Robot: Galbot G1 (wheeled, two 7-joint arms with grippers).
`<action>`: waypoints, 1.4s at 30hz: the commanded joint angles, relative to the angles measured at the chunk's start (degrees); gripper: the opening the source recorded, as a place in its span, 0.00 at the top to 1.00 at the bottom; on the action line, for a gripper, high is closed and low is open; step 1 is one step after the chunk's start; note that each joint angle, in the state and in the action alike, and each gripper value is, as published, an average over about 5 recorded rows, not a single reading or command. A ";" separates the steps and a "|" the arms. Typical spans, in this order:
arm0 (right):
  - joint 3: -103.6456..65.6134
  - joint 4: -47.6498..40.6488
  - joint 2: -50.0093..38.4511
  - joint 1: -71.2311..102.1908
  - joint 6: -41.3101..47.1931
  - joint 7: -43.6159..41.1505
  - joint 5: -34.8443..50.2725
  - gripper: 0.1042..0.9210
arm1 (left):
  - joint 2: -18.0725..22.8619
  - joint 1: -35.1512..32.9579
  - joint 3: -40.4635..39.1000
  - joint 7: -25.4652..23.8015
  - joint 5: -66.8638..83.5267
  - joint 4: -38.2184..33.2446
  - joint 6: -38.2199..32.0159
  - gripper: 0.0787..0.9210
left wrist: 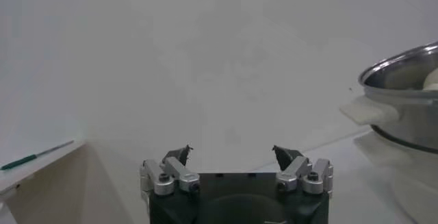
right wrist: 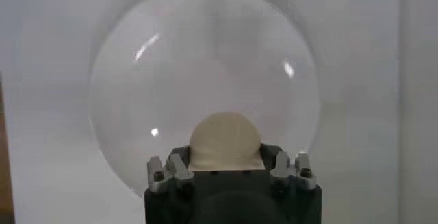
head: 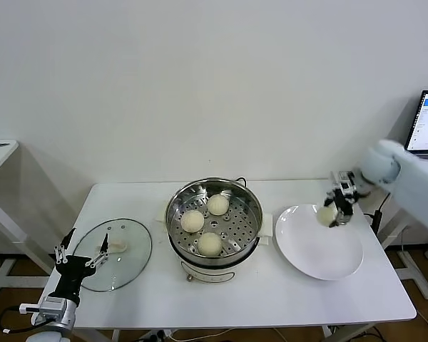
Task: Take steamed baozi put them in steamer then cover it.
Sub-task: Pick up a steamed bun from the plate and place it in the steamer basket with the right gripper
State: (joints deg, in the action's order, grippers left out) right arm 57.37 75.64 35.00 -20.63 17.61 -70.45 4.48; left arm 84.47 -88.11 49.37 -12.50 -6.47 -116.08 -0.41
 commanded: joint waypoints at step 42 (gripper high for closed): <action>24.88 -3.51 33.65 -14.12 12.96 3.49 21.79 0.30 | -0.82 1.98 4.25 -2.07 2.90 3.07 -0.12 0.12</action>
State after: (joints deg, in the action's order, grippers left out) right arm 82.34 75.82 65.88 -38.24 30.26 -67.03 28.05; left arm 83.71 -86.21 53.35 -14.52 -3.67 -113.06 -0.59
